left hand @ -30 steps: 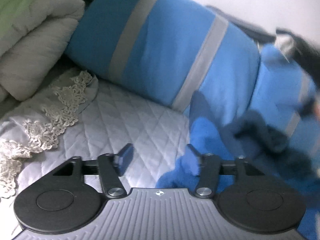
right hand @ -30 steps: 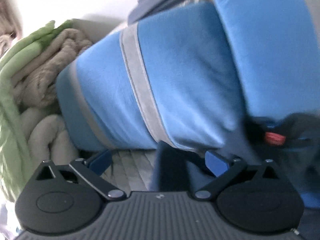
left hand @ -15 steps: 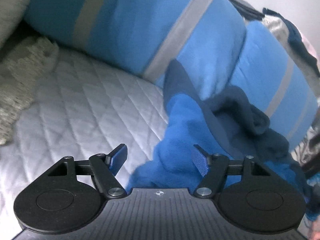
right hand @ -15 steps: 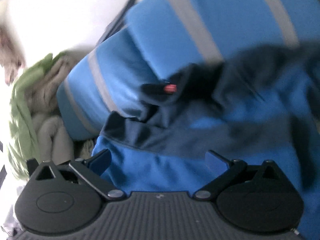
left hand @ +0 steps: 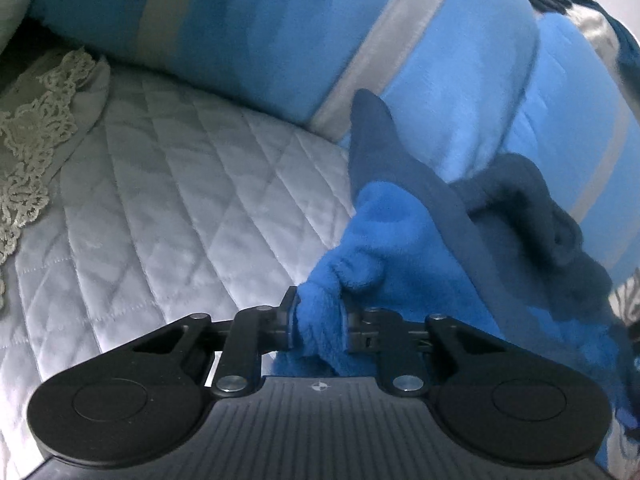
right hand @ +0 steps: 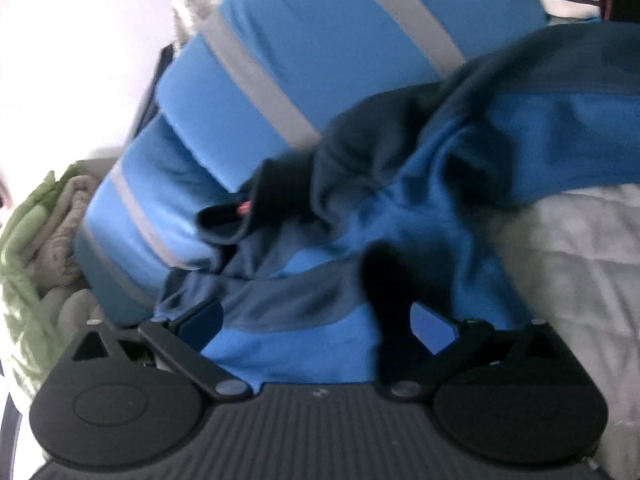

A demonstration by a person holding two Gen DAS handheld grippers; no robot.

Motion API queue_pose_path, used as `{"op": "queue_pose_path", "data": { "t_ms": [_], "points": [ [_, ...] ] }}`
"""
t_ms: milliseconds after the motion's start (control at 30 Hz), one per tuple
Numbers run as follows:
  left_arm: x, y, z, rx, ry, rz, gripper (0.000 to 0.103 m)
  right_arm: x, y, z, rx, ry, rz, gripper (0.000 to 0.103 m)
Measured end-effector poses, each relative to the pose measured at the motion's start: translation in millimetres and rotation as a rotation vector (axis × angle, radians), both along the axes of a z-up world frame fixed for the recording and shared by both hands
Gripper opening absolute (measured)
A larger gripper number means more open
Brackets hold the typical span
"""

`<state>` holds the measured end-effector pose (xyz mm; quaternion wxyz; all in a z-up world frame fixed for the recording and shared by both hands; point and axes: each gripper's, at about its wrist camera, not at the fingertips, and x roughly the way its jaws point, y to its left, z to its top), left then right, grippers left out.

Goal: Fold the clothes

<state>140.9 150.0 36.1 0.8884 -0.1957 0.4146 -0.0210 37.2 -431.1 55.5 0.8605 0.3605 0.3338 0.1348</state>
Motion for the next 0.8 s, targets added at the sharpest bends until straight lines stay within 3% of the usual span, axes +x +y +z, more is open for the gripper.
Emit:
{"op": "queue_pose_path", "data": {
  "t_ms": [433, 567, 800],
  "points": [
    [2.7, 13.3, -22.5, -0.022, 0.006, 0.014, 0.023, 6.2, -17.2, -9.6, -0.032, 0.052, -0.076, 0.103],
    [-4.7, 7.6, -19.4, 0.019, 0.008, 0.031, 0.026, 3.3, -14.0, -8.2, -0.037, 0.052, -0.07, 0.103],
    [-17.1, 10.4, -6.1, 0.069, 0.053, 0.096, 0.054, 1.1, -12.0, -7.0, -0.066, 0.068, -0.083, 0.103]
  ]
}}
